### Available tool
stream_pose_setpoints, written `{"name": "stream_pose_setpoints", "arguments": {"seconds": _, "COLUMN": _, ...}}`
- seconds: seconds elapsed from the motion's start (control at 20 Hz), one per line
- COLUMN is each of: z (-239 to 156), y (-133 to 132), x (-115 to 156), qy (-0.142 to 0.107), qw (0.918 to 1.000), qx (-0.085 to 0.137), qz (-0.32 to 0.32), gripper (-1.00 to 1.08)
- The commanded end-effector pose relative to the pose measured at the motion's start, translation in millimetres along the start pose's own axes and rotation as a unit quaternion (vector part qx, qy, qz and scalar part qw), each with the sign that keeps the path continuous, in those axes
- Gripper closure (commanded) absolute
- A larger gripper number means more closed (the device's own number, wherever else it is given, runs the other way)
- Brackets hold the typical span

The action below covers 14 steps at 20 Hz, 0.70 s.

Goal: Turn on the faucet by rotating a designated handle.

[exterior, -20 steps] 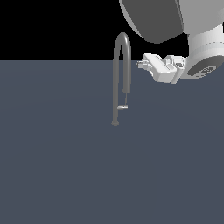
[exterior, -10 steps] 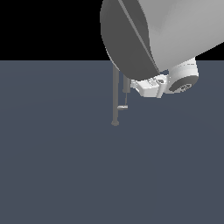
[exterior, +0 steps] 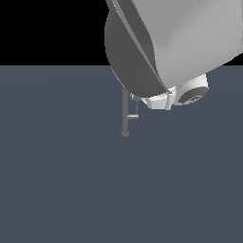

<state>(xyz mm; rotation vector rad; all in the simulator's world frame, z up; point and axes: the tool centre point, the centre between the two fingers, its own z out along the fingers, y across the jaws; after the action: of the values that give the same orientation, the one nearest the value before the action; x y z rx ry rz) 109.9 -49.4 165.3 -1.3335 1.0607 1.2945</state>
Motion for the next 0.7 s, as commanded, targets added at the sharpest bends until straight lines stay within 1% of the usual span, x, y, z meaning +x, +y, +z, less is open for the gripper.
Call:
{"name": "stream_pose_setpoints", "arguments": {"seconds": 0.0, "z": -0.9, "y": 0.7, "x": 0.2, "qy": 0.001, "qw": 1.0, "qx": 0.0, "qz": 0.001, "gripper": 1.08}}
{"name": "stream_pose_setpoints", "arguments": {"seconds": 0.35, "z": -4.0, "y": 10.9, "x": 15.1, "qy": 0.011, "qw": 0.9995, "qx": -0.009, "qz": 0.03, "gripper": 1.08}}
{"name": "stream_pose_setpoints", "arguments": {"seconds": 0.65, "z": -4.1, "y": 11.6, "x": 16.3, "qy": 0.012, "qw": 0.9994, "qx": -0.009, "qz": 0.032, "gripper": 1.08}}
